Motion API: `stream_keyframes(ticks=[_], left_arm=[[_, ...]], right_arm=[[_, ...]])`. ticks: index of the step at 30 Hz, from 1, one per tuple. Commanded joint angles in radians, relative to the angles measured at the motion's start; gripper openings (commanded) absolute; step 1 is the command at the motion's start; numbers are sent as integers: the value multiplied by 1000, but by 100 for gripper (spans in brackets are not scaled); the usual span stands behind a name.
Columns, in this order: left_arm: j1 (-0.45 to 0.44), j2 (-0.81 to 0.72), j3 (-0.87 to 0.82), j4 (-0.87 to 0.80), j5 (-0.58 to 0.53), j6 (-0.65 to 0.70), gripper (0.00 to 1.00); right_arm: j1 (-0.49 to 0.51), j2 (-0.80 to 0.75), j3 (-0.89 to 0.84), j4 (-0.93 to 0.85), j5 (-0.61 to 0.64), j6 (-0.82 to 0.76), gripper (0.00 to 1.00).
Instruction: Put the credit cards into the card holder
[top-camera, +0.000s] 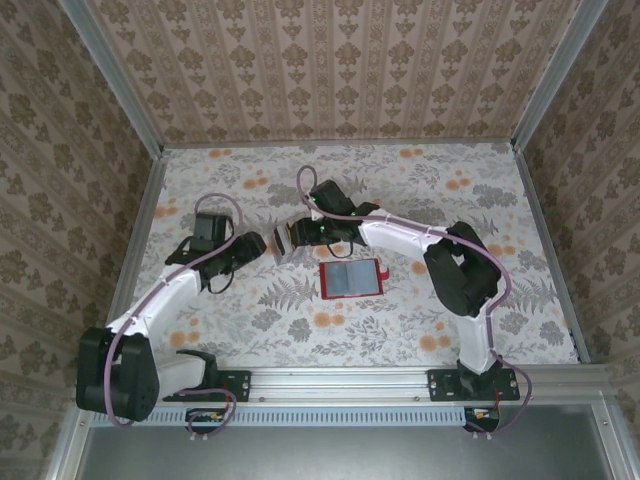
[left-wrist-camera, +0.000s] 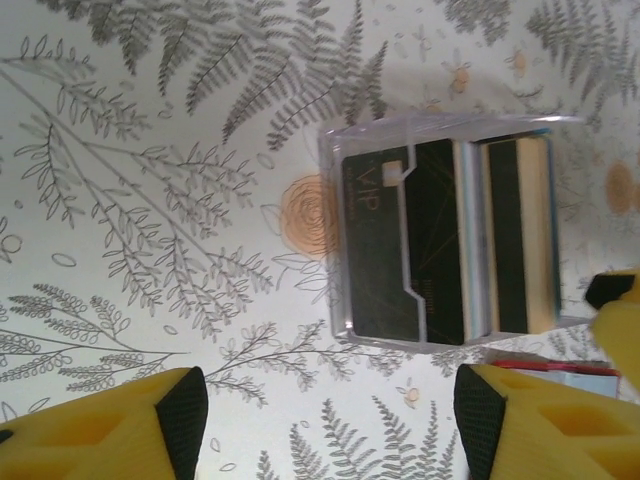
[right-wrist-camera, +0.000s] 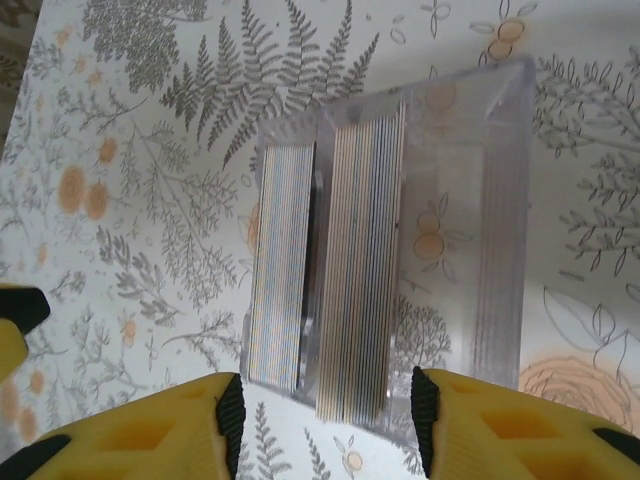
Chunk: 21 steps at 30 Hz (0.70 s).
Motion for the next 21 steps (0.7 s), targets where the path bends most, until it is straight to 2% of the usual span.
stream_keyframes(ticks=[1,5,8,12,17,21], left_arm=[[15,13,-30,-35,-18,27,72],[27,-19,-86,-41,-49,31,82],[40,-50,-105,-54,-44,40,82],[49,-63,-136,-26,-37,55,82],[58,-34,-160,40,2,53,81],[64,27,-139,65,5,60,81]], right_arm=[[4,68,85,-102,57,-14,52],[19,119,158,-119,71,-12,53],[25,157,215,-150,93,-23,54],[27,184,261,-168,60,-37,54],[36,201,300,-207,54,-48,54],[46,226,319,-225,-5,-37,54]])
